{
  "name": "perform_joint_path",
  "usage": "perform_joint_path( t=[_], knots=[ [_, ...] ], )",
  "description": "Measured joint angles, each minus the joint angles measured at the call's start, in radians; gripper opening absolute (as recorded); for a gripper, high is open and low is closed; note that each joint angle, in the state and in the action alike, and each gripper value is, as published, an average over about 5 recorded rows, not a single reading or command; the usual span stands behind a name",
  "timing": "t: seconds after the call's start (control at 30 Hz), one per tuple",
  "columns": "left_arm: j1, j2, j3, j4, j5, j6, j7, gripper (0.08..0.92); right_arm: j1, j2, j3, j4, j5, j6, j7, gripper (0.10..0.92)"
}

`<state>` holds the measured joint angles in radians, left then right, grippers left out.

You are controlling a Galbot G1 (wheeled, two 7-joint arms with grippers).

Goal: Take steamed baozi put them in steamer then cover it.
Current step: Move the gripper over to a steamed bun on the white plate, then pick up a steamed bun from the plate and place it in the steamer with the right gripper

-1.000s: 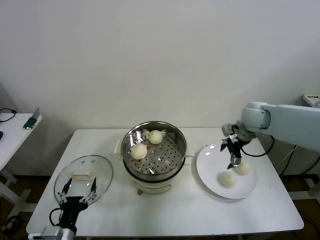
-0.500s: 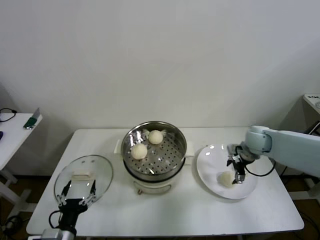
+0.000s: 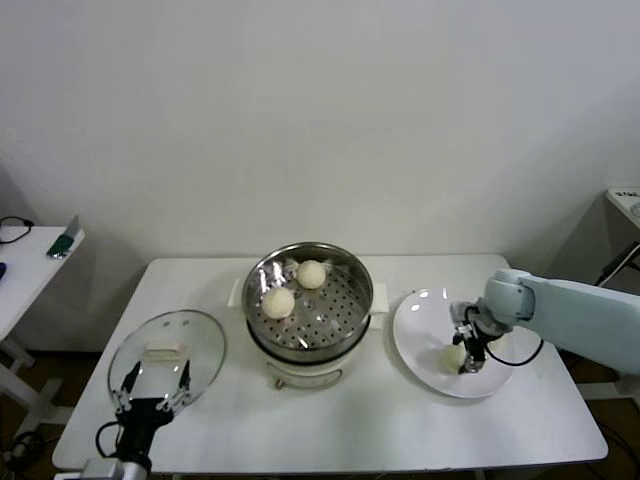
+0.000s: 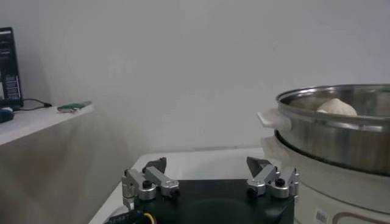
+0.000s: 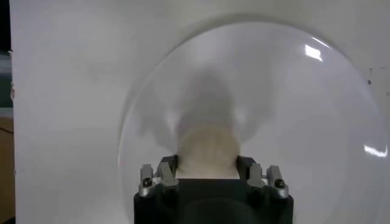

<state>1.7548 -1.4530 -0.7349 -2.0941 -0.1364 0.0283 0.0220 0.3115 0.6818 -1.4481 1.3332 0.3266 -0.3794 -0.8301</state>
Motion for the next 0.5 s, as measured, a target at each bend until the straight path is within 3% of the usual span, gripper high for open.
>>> perform_joint_path(
  t=[0.5],
  knots=[
    [0.004, -0.002, 0.006, -0.011, 0.013, -0.001, 0.000, 0.823, 0.385, 0.126, -0.113, 0.000, -0.015, 0.208, -0.118, 0.634]
  ],
)
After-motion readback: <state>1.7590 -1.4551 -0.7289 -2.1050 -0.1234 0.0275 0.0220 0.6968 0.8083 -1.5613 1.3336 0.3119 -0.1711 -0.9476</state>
